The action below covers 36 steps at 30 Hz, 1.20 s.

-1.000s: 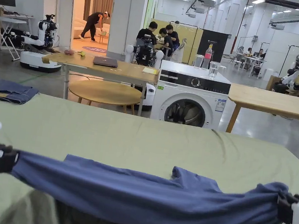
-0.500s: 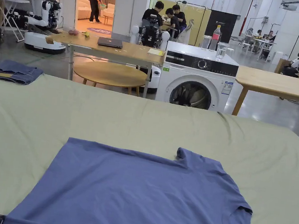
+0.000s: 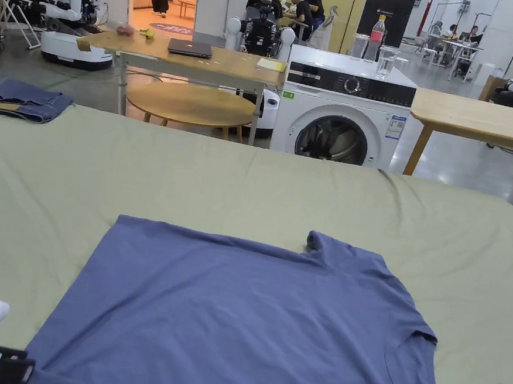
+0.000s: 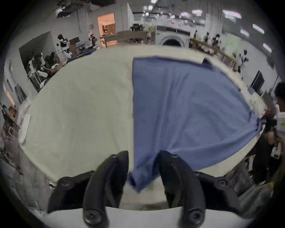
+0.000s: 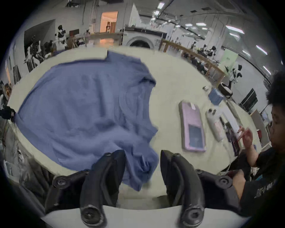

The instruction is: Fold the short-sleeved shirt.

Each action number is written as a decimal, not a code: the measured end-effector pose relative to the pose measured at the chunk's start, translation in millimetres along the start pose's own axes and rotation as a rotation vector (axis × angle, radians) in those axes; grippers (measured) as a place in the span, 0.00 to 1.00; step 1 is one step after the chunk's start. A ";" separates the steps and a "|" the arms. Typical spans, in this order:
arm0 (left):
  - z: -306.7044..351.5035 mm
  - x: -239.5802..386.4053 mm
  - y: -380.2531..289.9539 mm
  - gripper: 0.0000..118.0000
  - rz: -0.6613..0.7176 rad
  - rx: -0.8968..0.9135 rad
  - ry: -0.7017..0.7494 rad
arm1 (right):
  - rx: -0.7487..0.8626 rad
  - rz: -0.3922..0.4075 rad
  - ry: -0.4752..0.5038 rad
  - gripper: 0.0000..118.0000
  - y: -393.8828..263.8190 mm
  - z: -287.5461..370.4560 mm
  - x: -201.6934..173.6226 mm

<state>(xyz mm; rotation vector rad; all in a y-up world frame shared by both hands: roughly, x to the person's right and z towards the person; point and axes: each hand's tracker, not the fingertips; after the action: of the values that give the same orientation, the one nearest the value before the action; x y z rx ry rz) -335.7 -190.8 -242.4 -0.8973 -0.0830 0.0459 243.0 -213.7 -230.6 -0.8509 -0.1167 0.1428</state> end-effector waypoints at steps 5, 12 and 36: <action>25.3 34.7 27.5 0.41 -0.065 0.257 -0.017 | 0.218 -0.094 0.029 0.45 45.3 25.6 -21.9; 26.3 91.1 44.1 0.19 -0.100 0.471 0.039 | 0.482 -0.157 0.054 0.15 69.6 31.8 -77.9; 9.3 26.2 36.5 0.33 0.062 -0.039 -0.049 | 0.360 -0.117 0.119 0.00 46.5 16.8 -109.4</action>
<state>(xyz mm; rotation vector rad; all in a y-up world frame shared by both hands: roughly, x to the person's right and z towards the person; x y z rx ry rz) -310.7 -158.8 -263.8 -0.9377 -0.1021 0.1242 129.1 -189.8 -259.7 -0.4904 -0.0272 0.0015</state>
